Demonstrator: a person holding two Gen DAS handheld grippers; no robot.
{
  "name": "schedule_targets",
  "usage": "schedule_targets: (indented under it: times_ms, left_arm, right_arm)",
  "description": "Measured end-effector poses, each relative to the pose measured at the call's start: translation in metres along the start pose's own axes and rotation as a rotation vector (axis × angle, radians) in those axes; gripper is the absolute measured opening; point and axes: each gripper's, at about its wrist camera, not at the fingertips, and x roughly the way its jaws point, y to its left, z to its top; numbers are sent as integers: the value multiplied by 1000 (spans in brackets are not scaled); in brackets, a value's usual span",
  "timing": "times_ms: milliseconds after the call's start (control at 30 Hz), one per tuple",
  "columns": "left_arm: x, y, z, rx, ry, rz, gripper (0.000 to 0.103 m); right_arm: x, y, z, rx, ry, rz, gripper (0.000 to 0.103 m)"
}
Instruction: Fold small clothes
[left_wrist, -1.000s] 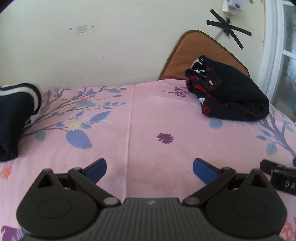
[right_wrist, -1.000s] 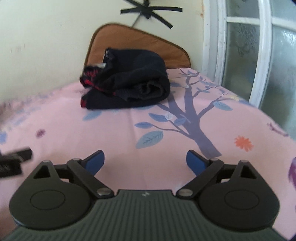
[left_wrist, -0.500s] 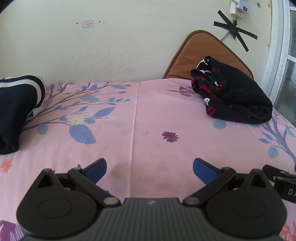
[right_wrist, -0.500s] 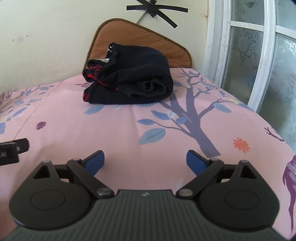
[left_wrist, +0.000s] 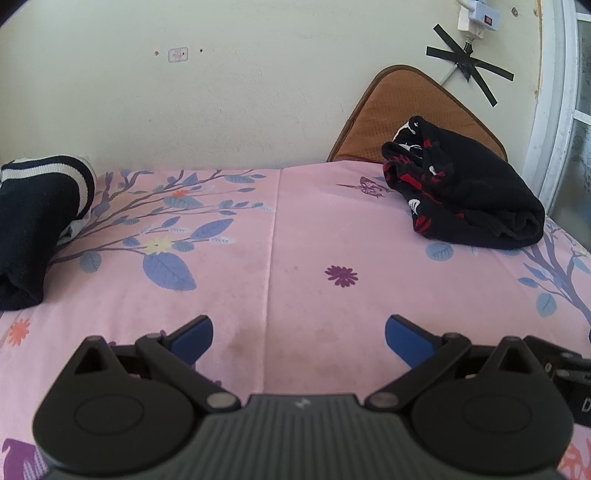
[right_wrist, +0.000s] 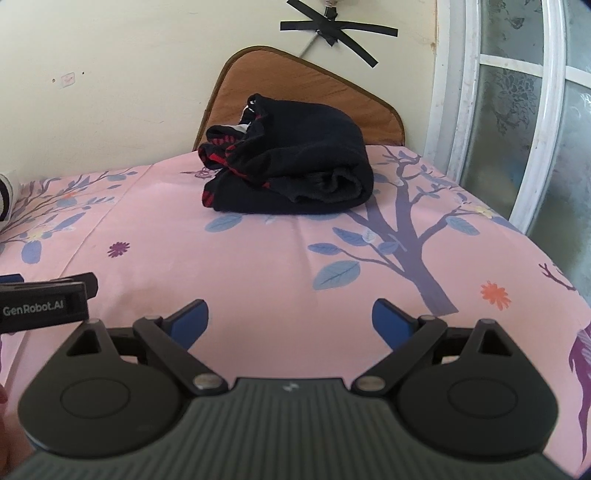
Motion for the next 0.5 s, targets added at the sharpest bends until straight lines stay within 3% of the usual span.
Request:
schedule_targets:
  times_ms: [500]
  left_arm:
    - [-13,-7,-3,45,-85,7,103]
  right_arm:
    - [-1,-1,-3,8,10,8,97]
